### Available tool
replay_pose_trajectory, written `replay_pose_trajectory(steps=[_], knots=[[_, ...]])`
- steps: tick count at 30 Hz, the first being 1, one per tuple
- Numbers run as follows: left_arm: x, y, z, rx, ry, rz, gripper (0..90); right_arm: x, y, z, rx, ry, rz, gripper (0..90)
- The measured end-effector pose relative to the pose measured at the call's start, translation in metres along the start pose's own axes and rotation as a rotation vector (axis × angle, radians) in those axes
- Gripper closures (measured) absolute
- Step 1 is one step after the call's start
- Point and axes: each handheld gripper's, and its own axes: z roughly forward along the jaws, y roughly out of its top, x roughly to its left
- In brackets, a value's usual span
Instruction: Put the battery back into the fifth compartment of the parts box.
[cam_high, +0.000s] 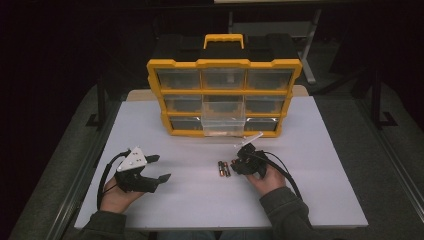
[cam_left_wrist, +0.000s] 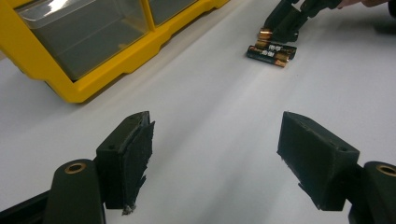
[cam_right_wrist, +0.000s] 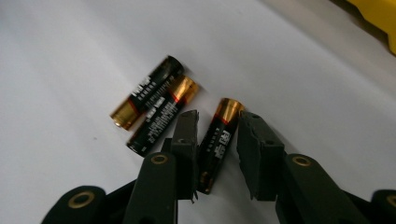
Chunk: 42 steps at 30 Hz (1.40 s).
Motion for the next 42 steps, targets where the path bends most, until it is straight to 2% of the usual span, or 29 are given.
replay_pose_trajectory(steps=[6, 10, 15, 18, 21, 24, 25, 32, 33, 34, 35, 42], knots=[[0.001, -0.001, -0.002, -0.008, 0.007, -0.004, 25.6, 0.004, -0.001, 0.0, -0.005, -0.038, -0.023, 75.3], [0.001, -0.002, -0.002, -0.007, 0.004, -0.004, 25.6, 0.003, -0.003, 0.0, -0.02, -0.034, -0.033, 75.8], [0.002, -0.001, -0.003, -0.022, -0.002, -0.013, 25.5, -0.003, -0.005, -0.001, -0.04, 0.011, -0.028, 75.8], [0.003, -0.001, -0.004, -0.016, 0.001, -0.009, 25.5, -0.004, -0.004, -0.003, -0.053, 0.012, -0.036, 75.9], [0.003, -0.002, -0.004, -0.024, 0.002, -0.019, 25.5, -0.004, -0.003, -0.01, -0.068, 0.009, -0.067, 75.9], [0.003, -0.002, -0.005, -0.025, 0.002, -0.026, 25.4, -0.005, -0.003, -0.018, -0.08, 0.041, -0.076, 75.9], [0.003, -0.002, -0.006, -0.022, 0.002, -0.022, 25.4, -0.006, -0.003, -0.021, -0.083, 0.069, -0.092, 75.9], [0.002, -0.001, -0.004, -0.023, 0.006, -0.024, 25.0, -0.003, 0.0, -0.038, -0.081, 0.13, -0.136, 75.9], [0.002, -0.001, -0.005, -0.022, 0.006, -0.025, 24.8, -0.004, 0.001, -0.042, -0.082, 0.158, -0.143, 75.9], [0.002, -0.001, -0.005, -0.022, 0.006, -0.025, 24.7, -0.004, 0.001, -0.042, -0.082, 0.158, -0.143, 75.9], [0.002, -0.001, -0.005, -0.022, 0.008, -0.026, 24.7, -0.002, 0.004, -0.053, -0.074, 0.174, -0.157, 75.9], [0.001, -0.003, -0.004, -0.003, 0.011, -0.019, 24.6, -0.001, 0.014, -0.074, -0.069, 0.216, -0.204, 75.9]])
